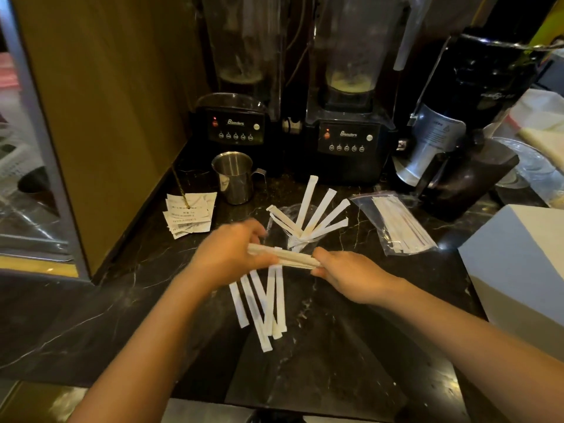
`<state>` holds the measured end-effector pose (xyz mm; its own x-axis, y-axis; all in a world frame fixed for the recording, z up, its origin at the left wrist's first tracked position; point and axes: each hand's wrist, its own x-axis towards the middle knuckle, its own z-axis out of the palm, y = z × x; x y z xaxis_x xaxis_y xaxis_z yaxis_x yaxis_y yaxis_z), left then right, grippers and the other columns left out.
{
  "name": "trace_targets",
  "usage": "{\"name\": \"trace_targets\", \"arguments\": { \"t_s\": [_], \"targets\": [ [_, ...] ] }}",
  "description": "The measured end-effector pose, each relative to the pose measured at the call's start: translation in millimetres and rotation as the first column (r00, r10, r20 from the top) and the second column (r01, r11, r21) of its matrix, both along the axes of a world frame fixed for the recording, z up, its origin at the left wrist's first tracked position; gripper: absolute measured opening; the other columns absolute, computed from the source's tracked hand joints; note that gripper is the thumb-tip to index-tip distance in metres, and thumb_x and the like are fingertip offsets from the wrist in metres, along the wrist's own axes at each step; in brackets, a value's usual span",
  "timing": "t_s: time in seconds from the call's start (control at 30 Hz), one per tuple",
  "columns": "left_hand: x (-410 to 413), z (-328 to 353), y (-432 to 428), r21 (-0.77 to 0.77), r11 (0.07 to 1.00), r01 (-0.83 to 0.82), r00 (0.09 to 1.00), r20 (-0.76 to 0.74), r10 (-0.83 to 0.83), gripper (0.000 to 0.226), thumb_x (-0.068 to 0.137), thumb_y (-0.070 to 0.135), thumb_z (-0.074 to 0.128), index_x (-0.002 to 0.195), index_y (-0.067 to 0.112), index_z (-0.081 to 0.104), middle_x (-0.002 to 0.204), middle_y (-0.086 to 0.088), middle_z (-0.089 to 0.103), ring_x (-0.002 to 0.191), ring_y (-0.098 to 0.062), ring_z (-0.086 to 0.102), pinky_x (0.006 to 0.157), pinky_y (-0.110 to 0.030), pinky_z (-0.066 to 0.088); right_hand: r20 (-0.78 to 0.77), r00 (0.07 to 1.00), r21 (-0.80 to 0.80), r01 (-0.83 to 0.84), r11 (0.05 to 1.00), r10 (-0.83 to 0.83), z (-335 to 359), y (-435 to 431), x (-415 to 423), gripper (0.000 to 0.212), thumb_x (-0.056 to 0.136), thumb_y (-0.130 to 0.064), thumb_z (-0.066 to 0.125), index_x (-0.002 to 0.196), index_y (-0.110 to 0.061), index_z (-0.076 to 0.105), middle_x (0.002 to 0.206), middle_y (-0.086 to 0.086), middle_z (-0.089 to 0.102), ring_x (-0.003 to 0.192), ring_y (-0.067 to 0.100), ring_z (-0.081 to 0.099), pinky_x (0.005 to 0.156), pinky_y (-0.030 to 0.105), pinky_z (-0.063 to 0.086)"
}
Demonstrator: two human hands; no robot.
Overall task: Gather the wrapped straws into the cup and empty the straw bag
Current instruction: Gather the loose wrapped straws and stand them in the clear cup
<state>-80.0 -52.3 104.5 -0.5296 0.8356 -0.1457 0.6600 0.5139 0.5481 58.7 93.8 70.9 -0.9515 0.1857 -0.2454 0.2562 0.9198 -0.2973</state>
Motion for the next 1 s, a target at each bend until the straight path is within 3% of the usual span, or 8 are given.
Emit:
{"name": "trace_targets", "arguments": {
  "t_s": [0.13,0.3,0.43,0.57,0.67,0.73,0.8,1.0],
  "targets": [
    [-18.0,10.2,-32.3,0.384,0.854,-0.351,0.887,0.429,0.171,0.075,0.070,0.024,0.069,0.135,0.016,0.031,0.115,0.010,0.047,0.103,-0.007,0.050,0.074,-0.014,0.044,-0.080,0.975,-0.450,0.150,0.880,-0.207,2.4,-23.0,-19.0,0.029,0.095,-0.024,0.039,0.119,-0.008,0.041,0.072,-0.009,0.045,0.063,0.005,0.046,0.059,0.022,0.041],
    [-9.0,-17.8,-38.1,0.401,0.800,-0.446,0.663,0.749,-0.005,0.053,0.066,0.037,0.058,0.116,0.025,0.047,0.103,0.007,0.065,0.098,-0.010,0.065,0.077,-0.022,0.054,-0.080,0.969,-0.758,0.093,0.646,-0.233,-4.2,-64.3,-46.7,0.025,0.095,-0.019,0.039,0.118,-0.009,0.044,0.067,0.001,0.048,0.057,0.011,0.050,0.071,0.040,0.052],
    [-1.6,-36.7,-34.6,0.370,0.740,-0.561,0.576,0.817,0.028,0.032,0.074,0.036,0.055,0.105,0.027,0.052,0.091,-0.002,0.067,0.086,-0.012,0.066,0.078,-0.029,0.051,0.008,0.973,-0.789,0.148,0.596,-0.231,-13.1,-92.0,-62.1,0.020,0.096,-0.022,0.036,0.113,-0.014,0.044,0.075,0.013,0.056,0.064,0.024,0.059,0.068,0.038,0.052],
    [1.0,-49.4,-37.1,0.302,0.697,-0.650,0.545,0.825,0.151,0.020,0.089,0.033,0.044,0.088,0.021,0.061,0.067,0.001,0.065,0.063,-0.009,0.063,0.065,-0.027,0.047,0.118,0.969,-0.808,0.221,0.547,-0.217,-24.1,-109.7,-70.2,0.026,0.097,-0.022,0.033,0.120,-0.011,0.039,0.066,0.005,0.047,0.054,0.015,0.050,0.053,0.025,0.048],
    [-3.9,-55.4,-40.2,0.289,0.662,-0.692,0.474,0.873,0.114,0.022,0.091,0.032,0.043,0.079,0.017,0.055,0.052,0.004,0.061,0.060,-0.015,0.060,0.069,-0.034,0.050,0.119,0.964,-0.790,0.237,0.565,-0.239,-28.0,-116.0,-73.4,0.034,0.096,-0.019,0.035,0.129,-0.007,0.034,0.065,0.004,0.048,0.055,0.014,0.050,0.056,0.026,0.047],
    [-8.6,-56.7,-40.8,0.292,0.653,-0.699,0.452,0.888,0.087,0.023,0.092,0.030,0.042,0.077,0.016,0.052,0.047,0.004,0.057,0.056,-0.015,0.056,0.075,-0.039,0.049,0.095,0.965,-0.771,0.227,0.596,-0.244,-28.4,-116.6,-75.7,0.025,0.095,-0.019,0.038,0.118,-0.010,0.044,0.067,0.003,0.050,0.057,0.014,0.051,0.063,0.033,0.049],
    [-13.1,-56.6,-41.0,0.324,0.641,-0.696,0.442,0.896,0.027,0.023,0.093,0.028,0.040,0.076,0.015,0.049,0.045,0.005,0.052,0.050,-0.011,0.051,0.076,-0.037,0.049,0.072,0.966,-0.726,0.222,0.651,-0.249,-26.7,-115.4,-76.5,0.018,0.094,-0.023,0.042,0.106,-0.013,0.050,0.078,0.004,0.055,0.069,0.016,0.055,0.077,0.039,0.048],
    [-23.1,-60.7,-43.8,0.307,0.654,-0.692,0.401,0.916,-0.005,0.025,0.093,0.029,0.040,0.074,0.015,0.048,0.047,0.006,0.044,0.046,-0.009,0.039,0.057,-0.027,0.041,0.157,0.914,-0.521,0.399,0.754,-0.375,-29.5,-89.7,-73.6,0.061,0.083,-0.046,0.055,0.131,-0.013,0.037,0.126,0.008,0.054,0.111,0.022,0.054,0.088,0.033,0.044]
  ]
}}
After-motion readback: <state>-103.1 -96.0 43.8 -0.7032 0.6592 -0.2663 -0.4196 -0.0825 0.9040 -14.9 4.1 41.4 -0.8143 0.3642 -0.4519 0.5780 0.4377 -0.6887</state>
